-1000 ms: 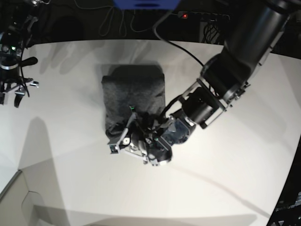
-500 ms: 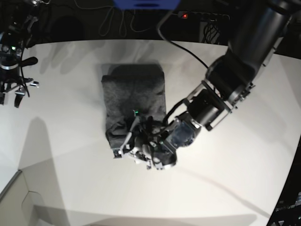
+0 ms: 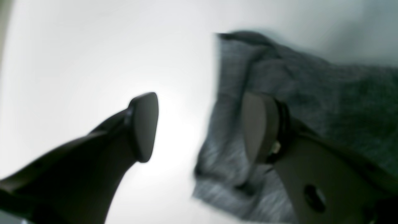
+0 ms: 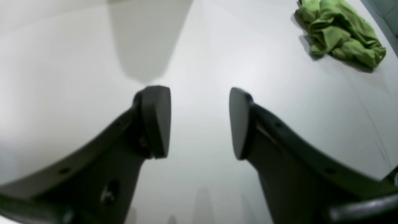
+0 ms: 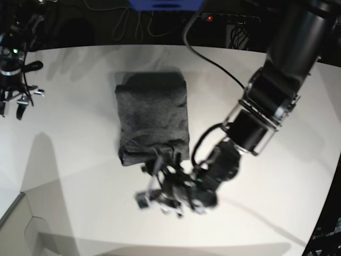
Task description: Layout the t-shirt on the table in an organized manner, then fold the t-shirt properly
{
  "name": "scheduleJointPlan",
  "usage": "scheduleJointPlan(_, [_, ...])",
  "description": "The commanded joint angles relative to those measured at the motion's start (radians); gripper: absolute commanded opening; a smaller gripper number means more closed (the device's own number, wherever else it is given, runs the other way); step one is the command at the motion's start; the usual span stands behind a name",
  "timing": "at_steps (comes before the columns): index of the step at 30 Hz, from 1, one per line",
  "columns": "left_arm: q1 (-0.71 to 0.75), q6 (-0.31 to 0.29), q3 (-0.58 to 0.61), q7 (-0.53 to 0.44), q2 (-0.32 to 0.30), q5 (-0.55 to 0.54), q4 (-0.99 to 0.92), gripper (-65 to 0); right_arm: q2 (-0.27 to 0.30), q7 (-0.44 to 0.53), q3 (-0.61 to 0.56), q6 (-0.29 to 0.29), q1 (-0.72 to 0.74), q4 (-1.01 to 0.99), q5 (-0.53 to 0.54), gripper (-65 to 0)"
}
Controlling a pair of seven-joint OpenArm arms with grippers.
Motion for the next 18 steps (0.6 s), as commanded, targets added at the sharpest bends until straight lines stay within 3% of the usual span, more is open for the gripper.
scheduleJointPlan(1, [-0.025, 0.005, -0.071, 0.004, -0.02, -0.006, 0.044, -24.3, 0.002, 0.026, 0.025, -0.009, -0.006, 0.021, 0.002, -34.6])
scheduleJointPlan(3, [0.018, 0.005, -0.192, 0.038, -0.045, 0.0, 0.121, -24.6, -0.017, 0.026, 0.062, -0.009, -0.006, 0.021, 0.002, -36.3])
scheduleJointPlan(5, [0.067, 0.005, -0.327, 0.085, -0.083, -0.005, 0.222, -29.4, -0.038, 0.024, 0.111, -0.009, -0.002, 0.021, 0.002, -40.9])
scheduleJointPlan(10, [0.249, 0.005, -0.64, 0.226, -0.159, 0.0, 0.463, -55.7, -0.103, 0.024, 0.231, -0.009, -0.006, 0.021, 0.003, -63.6])
scheduleJointPlan(12, [0.343, 0.005, -0.766, 0.282, -0.186, 0.0, 0.554, -65.0, -0.132, 0.023, 0.275, -0.009, -0.007, 0.018, 0.003, -65.0])
scheduleJointPlan(18, [0.656, 0.005, -1.111, 0.346, -0.232, -0.008, 0.793, -65.0, -0.218, 0.021, 0.384, -0.008, -0.007, 0.016, 0.005, -65.0])
